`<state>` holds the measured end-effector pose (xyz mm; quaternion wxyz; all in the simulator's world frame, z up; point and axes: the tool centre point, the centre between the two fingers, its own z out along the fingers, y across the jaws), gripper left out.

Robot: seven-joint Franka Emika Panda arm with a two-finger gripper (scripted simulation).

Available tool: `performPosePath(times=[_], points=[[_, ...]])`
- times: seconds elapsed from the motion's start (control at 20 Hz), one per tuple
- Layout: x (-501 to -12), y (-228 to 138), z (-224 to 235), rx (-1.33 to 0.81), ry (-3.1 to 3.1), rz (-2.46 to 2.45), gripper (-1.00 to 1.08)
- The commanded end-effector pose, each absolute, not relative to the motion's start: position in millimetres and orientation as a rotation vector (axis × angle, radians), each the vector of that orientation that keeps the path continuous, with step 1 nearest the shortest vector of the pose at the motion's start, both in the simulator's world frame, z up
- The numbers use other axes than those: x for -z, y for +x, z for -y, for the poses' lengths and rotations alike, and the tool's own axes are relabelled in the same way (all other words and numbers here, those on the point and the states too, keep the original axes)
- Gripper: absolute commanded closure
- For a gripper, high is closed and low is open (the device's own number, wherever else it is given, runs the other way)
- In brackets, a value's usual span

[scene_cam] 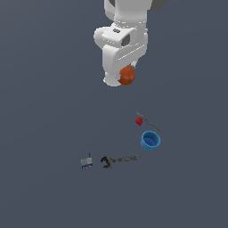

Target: Pick up a designated object from a clutter of objects.

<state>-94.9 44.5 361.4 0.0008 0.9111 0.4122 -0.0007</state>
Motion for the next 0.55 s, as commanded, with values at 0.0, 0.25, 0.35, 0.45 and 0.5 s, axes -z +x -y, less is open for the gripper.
performPosePath(times=[0.0, 0.25, 0.35, 0.45, 0.5], points=[[-376, -96, -52, 0.001, 2.861, -1.294, 1.08], [-394, -96, -61, 0.000, 2.862, -1.294, 1.08], [-398, -96, -63, 0.000, 2.862, -1.294, 1.08], [-400, -96, -64, 0.000, 2.862, -1.294, 1.08], [-400, -96, -64, 0.000, 2.862, -1.294, 1.08]])
